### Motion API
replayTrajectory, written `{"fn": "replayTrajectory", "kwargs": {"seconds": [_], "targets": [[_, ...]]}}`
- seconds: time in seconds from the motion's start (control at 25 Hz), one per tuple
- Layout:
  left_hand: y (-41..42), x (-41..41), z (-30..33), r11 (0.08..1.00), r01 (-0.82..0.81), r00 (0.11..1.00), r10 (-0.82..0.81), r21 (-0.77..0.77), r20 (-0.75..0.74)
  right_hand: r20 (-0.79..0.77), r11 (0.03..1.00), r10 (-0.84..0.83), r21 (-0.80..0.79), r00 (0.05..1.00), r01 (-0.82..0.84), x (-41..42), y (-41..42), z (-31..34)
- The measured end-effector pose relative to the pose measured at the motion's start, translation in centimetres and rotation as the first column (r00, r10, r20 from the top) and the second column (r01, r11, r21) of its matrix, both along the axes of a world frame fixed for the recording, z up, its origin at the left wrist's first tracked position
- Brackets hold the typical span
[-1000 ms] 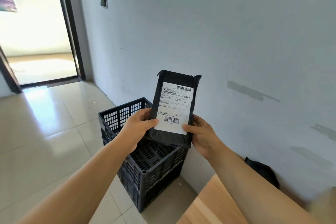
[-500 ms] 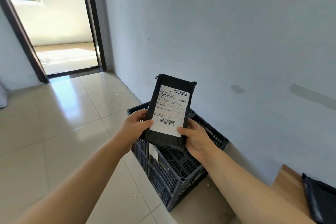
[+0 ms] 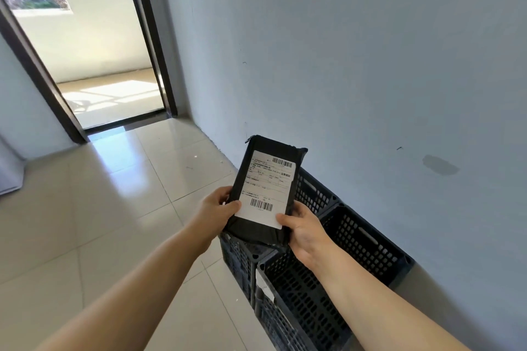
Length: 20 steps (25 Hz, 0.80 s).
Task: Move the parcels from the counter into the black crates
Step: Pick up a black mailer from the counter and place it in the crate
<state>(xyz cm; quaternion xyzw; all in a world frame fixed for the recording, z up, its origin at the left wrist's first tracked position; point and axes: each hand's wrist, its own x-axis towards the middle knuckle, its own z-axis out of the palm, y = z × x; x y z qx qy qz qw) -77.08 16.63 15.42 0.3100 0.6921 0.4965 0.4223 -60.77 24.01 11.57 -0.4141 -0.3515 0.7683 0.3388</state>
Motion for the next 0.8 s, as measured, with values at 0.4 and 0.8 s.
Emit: {"fn": "replayTrajectory", "kwargs": {"seconds": [0.4,0.8], "targets": [[16.2,-5.0,-6.3,0.974,0.086,0.957,-0.140,-0.211,-0.255,0.335,0.999,0.009,0.028,0.942,-0.019,-5.2,12.8,-5.2],[28.6,-9.9,-11.9,0.867,0.282,0.743,-0.468,-0.411,-0.478,0.625,0.995,-0.076,0.094,0.777,0.021,-11.0,20.5,-10.5]]}}
